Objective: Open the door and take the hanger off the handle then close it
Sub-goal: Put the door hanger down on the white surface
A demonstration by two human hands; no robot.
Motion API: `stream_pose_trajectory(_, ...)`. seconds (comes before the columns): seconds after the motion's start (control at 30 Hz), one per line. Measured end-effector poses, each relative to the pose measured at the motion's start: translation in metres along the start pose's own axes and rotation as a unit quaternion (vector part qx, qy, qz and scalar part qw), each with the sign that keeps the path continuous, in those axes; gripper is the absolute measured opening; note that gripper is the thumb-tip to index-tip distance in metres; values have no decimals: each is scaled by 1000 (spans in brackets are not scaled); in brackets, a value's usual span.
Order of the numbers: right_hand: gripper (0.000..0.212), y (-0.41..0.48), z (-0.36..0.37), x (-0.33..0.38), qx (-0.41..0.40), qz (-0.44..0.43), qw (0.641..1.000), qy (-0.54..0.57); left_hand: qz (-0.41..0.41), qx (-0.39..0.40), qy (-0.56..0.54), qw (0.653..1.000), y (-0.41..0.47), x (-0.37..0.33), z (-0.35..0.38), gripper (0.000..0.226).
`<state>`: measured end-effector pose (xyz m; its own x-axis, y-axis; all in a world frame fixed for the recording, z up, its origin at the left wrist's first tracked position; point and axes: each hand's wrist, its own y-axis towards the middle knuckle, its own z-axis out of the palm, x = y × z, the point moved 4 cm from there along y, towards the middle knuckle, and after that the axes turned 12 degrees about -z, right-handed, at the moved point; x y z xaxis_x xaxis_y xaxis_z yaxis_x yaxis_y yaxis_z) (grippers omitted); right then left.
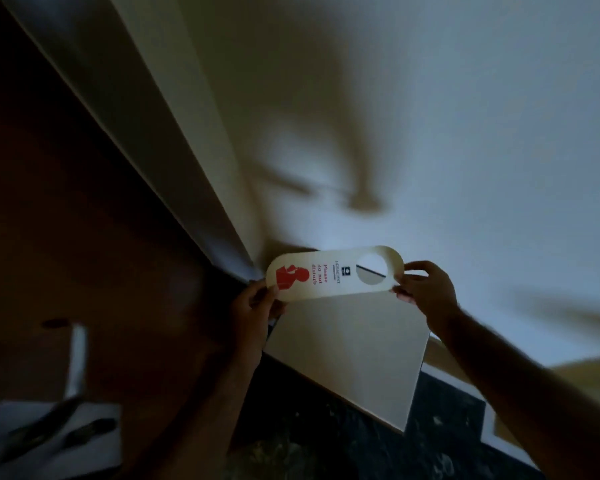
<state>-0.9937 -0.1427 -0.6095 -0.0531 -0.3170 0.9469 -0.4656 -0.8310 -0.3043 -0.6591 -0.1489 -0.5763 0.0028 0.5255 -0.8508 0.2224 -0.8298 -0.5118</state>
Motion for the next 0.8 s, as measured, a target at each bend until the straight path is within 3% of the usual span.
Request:
stream_pose_trajectory(0.13, 30, 33, -9, -118, -2, 40, 998, -51, -98, 17, -1, 995, 67, 104, 35, 19)
stream_pose_trajectory(0.3, 44, 48, -15, -227, 9, 81, 990, -112, -143, -21, 54, 988, 114, 208, 62, 29)
stream_pose_trajectory(0.6, 42, 54, -15, -309, 53, 63, 970, -230, -190, -52, 152, 969, 150, 299, 79, 32)
stream_pose_trajectory(0.7, 37, 55, -8, -309, 128, 28, 926, -354, -167, -63, 272, 946, 153, 298, 79, 32)
stream_pose_trajectory(0.8, 74, 54, 7, -280, 173, -20, 873, -455, -94, -55, 445, 889, 146, 270, 82, 43)
